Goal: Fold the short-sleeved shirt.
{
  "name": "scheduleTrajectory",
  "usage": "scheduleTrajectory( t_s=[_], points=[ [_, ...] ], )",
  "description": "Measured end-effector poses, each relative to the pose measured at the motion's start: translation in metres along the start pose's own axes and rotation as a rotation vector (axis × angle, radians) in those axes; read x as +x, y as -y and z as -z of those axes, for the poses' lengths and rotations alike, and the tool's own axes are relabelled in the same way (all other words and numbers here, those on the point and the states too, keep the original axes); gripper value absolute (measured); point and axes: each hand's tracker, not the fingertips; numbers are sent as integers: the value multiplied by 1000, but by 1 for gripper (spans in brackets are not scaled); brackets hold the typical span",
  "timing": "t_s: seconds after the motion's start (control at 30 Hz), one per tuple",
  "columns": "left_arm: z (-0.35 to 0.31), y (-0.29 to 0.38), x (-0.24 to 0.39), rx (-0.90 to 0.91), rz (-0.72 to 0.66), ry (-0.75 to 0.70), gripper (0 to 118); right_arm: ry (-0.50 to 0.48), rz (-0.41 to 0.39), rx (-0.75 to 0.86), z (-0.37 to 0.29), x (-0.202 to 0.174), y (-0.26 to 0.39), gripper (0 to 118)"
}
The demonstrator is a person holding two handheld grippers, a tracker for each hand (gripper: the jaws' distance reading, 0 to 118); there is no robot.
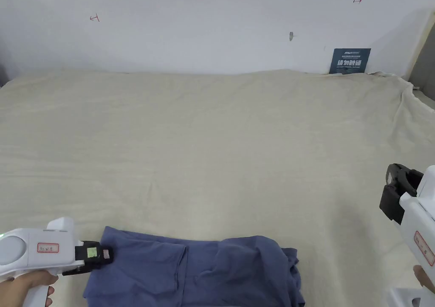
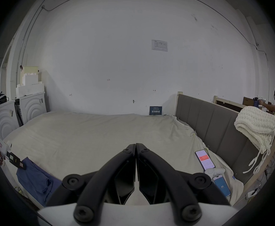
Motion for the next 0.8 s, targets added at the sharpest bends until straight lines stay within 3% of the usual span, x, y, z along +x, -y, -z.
scheduleTrajectory(
  t_s=[0.37,0.8],
  points=[
    [0,-3,143,-64,173,156,8,0,26,21,-12,11,-1,1],
    [116,32,270,-217,325,204,8,41,48,24,-28,34,4,1]
  ],
)
